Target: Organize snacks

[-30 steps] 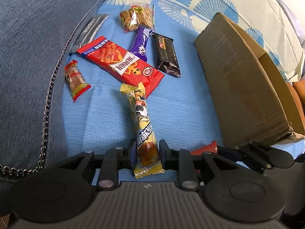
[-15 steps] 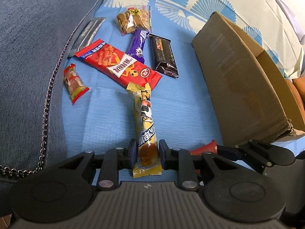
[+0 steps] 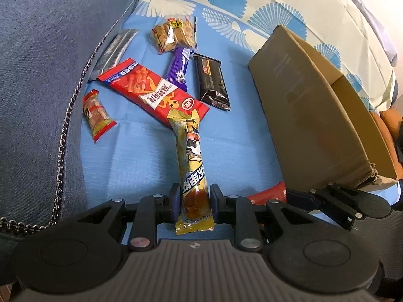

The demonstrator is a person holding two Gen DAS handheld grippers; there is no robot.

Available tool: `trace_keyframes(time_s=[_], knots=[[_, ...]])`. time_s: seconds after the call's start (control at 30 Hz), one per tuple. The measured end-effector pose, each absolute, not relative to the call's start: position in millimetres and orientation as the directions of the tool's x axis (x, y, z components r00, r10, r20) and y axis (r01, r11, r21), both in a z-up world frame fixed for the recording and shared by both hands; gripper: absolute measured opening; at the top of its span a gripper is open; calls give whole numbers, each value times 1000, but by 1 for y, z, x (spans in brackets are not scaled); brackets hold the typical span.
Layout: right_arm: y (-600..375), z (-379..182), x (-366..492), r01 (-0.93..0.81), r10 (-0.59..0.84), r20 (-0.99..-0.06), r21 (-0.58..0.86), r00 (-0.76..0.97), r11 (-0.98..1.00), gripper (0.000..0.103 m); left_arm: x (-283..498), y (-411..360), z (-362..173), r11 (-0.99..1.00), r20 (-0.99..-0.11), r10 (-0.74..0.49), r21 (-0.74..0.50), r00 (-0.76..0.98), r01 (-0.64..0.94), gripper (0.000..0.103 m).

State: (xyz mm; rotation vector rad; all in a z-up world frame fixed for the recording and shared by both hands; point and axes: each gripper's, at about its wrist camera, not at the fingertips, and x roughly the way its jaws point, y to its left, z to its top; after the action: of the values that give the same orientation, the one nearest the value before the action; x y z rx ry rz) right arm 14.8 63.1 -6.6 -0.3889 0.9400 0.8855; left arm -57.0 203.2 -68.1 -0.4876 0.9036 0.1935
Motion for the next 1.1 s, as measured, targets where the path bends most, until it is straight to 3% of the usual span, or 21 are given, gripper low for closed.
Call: trace_keyframes(time_s=[0.37,0.7,0.97,1.1], knots=[[53,40,7,-821,597,-736,99,320,562,63,-70,210,-56,848,-719,-63,-404,693,-342,27],[5,131,52,-851,699,-581,20,417,525,63,-75,204,-47,869,-692,-10,-363,722,-337,27],[-47,107,103,-696,651,-560,173,512,697,62,-76,192,-31,882,-677,86,-290,731,-373,27],[-59,111,112,-670,659,-498,191,564,718,62,-67,186,-20,854,-675,108,-312,730,-415,27]])
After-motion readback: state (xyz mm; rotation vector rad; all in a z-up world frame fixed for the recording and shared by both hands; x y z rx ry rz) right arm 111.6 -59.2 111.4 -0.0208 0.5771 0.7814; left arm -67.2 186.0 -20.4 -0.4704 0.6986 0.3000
